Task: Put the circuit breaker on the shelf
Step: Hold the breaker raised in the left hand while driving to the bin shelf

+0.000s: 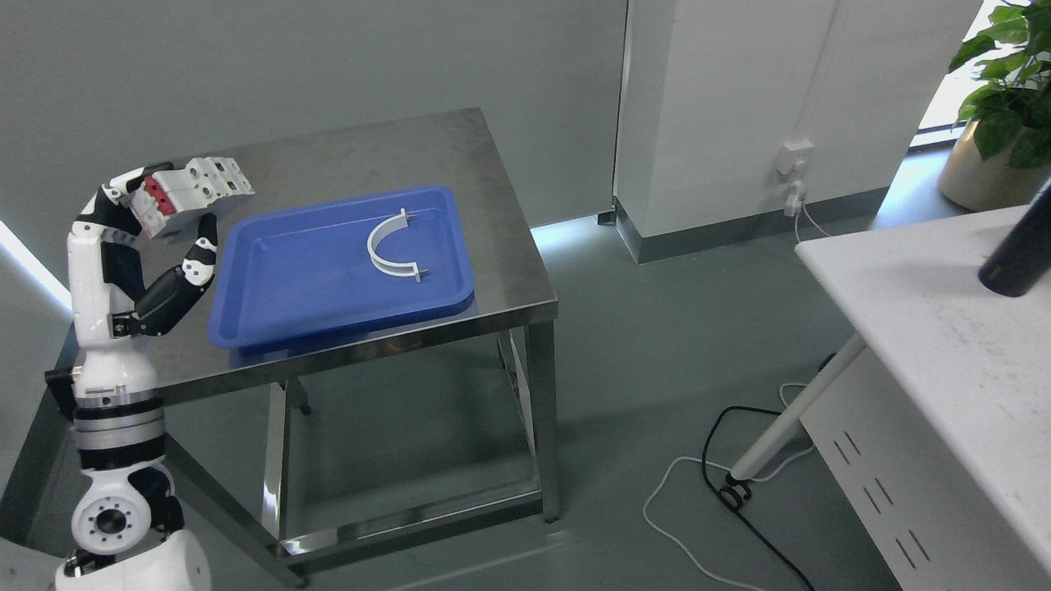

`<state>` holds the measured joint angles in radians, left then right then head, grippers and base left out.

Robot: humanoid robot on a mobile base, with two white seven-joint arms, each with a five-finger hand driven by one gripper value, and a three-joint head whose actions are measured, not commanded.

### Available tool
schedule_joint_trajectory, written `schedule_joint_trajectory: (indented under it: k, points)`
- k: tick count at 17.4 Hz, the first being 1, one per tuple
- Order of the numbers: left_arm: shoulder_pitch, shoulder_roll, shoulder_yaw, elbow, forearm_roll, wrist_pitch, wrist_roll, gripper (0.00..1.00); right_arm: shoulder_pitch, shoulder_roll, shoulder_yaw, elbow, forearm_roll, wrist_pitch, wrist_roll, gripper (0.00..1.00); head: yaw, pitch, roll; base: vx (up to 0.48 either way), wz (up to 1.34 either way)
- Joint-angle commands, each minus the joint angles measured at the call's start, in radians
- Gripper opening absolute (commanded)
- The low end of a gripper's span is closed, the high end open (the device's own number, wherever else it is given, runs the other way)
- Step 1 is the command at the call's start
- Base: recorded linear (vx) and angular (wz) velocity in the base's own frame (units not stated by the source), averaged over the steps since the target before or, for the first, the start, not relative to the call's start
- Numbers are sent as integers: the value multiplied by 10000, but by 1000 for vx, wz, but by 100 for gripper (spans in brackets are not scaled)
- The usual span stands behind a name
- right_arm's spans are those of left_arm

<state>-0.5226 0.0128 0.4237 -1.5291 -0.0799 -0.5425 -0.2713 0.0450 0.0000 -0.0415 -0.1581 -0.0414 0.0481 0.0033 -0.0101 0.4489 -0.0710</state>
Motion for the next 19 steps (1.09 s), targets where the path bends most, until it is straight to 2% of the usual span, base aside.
schedule_joint_trajectory:
  k: [1,3,10,19]
  points:
    - [87,46,135,-830,353,331,-33,13,10,-175,0,1,0,-6,-64,100,0,0,0,-326,-145]
    - [72,46,135,-922,553,607,-33,13,-5,-175,0,1,0,-6,-64,100,0,0,0,-356,-126]
    - [72,46,104,-877,600,624,-33,13,-5,-175,0,1,0,-6,-64,100,0,0,0,-399,-23]
    - [-218,46,28,-923,600,930,13,13,-5,-175,0,1,0,-6,-64,100,0,1,0,-435,238]
